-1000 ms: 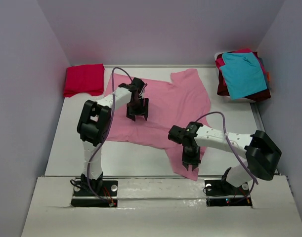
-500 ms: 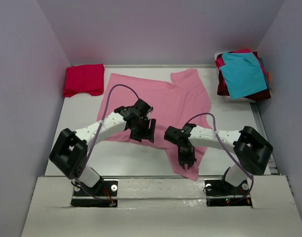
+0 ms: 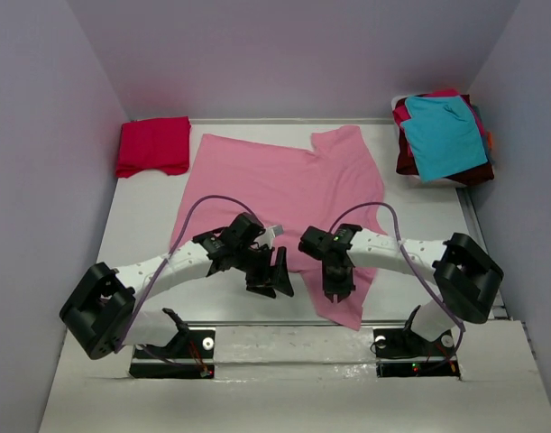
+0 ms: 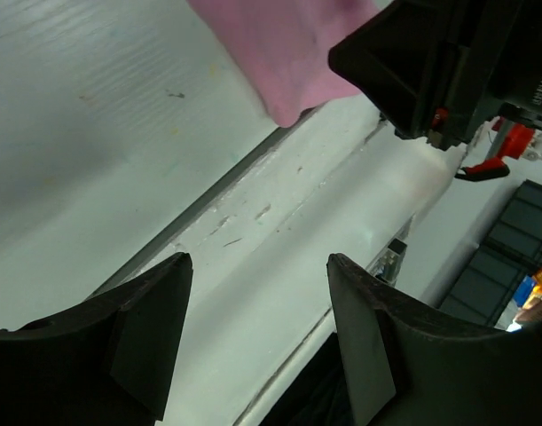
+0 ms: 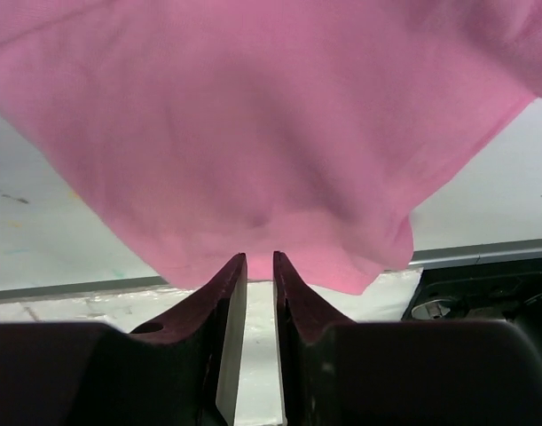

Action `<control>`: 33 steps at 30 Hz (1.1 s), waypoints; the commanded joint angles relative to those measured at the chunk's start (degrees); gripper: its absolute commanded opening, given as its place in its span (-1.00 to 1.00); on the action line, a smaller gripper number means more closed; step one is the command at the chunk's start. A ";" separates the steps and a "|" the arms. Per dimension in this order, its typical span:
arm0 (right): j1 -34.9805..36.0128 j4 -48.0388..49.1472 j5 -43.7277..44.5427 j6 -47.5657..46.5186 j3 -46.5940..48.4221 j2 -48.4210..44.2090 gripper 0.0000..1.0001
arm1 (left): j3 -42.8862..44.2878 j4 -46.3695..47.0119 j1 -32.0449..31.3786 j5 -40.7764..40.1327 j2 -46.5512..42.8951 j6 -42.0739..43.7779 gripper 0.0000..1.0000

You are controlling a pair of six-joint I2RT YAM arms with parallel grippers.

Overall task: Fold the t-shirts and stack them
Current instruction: Flatten the tshirt out

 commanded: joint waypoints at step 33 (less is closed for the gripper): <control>16.43 -16.40 9.31 0.16 19.51 21.83 -0.18 | 9.91 -13.04 13.73 -8.05 -10.30 3.43 0.48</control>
